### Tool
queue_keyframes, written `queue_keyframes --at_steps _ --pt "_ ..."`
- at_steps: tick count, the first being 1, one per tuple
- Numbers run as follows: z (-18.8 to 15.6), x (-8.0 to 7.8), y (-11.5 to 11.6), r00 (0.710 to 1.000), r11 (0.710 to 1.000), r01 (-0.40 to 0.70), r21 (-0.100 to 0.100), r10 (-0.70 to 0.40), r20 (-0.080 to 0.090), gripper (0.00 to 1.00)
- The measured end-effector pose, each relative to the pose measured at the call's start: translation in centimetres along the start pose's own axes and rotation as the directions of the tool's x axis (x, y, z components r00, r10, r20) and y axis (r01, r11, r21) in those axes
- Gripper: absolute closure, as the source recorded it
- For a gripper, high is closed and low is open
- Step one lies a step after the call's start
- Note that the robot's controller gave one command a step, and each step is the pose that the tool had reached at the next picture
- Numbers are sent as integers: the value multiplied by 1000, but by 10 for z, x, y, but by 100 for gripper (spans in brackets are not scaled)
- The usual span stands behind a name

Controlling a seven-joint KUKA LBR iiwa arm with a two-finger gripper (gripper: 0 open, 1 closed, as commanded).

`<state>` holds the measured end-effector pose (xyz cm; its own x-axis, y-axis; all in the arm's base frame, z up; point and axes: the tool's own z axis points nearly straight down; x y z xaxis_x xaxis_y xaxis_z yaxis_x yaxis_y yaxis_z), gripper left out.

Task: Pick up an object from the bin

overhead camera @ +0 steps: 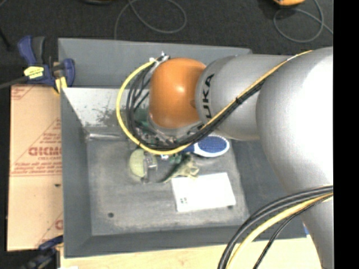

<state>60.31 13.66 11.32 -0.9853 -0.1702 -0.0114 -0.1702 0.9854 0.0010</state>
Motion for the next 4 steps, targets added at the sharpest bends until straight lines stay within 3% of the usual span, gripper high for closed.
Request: queue_keyframes --at_steps 1,2,3,4 --pt "16 -15 -38 926 926 379 -3 -379 -9 0" --pt "12 -34 -24 955 955 297 -2 -297 -5 0" --pt "30 -34 -9 842 842 539 -3 -539 -7 0" --pt "38 -53 -4 753 753 658 -7 -658 -8 100"
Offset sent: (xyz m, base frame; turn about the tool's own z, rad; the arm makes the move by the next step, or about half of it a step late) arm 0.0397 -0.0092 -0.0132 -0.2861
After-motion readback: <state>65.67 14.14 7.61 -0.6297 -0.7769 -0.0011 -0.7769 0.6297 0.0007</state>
